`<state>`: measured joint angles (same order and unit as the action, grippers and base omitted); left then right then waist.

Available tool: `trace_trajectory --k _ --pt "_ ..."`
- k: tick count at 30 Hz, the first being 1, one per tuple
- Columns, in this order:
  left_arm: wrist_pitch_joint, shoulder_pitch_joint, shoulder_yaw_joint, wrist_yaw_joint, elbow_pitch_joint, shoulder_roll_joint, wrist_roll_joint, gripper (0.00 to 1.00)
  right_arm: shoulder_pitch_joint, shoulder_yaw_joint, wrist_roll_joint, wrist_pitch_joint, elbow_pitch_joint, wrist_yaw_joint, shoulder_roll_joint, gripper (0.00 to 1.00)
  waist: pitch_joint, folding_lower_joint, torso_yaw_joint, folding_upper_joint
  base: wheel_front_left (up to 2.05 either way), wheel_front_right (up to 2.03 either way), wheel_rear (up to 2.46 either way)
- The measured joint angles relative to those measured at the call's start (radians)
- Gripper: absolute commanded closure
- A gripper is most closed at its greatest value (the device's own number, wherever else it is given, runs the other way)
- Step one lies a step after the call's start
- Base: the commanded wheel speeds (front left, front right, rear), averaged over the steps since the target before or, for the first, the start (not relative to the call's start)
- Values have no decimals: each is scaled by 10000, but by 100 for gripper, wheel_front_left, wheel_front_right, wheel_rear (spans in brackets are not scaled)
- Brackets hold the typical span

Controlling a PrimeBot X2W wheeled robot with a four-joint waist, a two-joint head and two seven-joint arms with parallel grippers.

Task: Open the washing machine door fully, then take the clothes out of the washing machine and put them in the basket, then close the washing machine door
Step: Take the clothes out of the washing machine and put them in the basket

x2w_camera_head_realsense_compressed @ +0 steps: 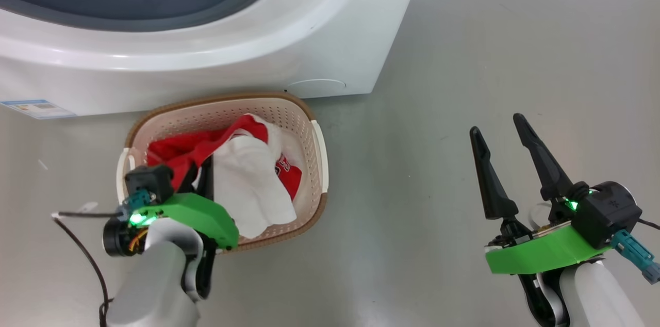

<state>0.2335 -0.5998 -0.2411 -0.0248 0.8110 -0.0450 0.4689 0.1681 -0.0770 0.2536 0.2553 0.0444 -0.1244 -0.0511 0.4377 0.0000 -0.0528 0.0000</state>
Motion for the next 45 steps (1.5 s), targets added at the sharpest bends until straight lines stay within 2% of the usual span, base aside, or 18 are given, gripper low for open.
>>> trace_trajectory --k 6,18,27,41,42,43,45 --pt "148 -1244 -94 81 2295 88 21 100 219 -117 0 0 115 0 0 0 342 0 -203 0 0 0 0" --pt "159 -2415 -115 -27 4257 209 21 100 535 -412 109 0 159 0 2 0 1019 0 -665 0 0 0 0" --pt "161 -2506 -138 -198 4688 -115 4 100 830 -518 290 0 138 0 0 0 1499 0 -995 0 0 0 0" --pt "86 -2634 -36 -199 4846 -132 414 100 1030 -608 372 0 194 0 2 0 1698 0 -1140 0 0 0 0" --pt "86 -2635 -6 -198 4851 -107 464 85 1030 -608 372 0 203 0 2 0 1669 0 -1127 0 0 0 0" --pt "84 -2637 46 -192 4855 -77 529 66 1030 -608 372 0 209 0 2 0 1639 0 -1113 0 0 0 0" --pt "86 -2643 102 -146 4859 -31 619 40 1030 -602 372 0 226 0 2 0 1571 0 -1079 0 0 0 0"
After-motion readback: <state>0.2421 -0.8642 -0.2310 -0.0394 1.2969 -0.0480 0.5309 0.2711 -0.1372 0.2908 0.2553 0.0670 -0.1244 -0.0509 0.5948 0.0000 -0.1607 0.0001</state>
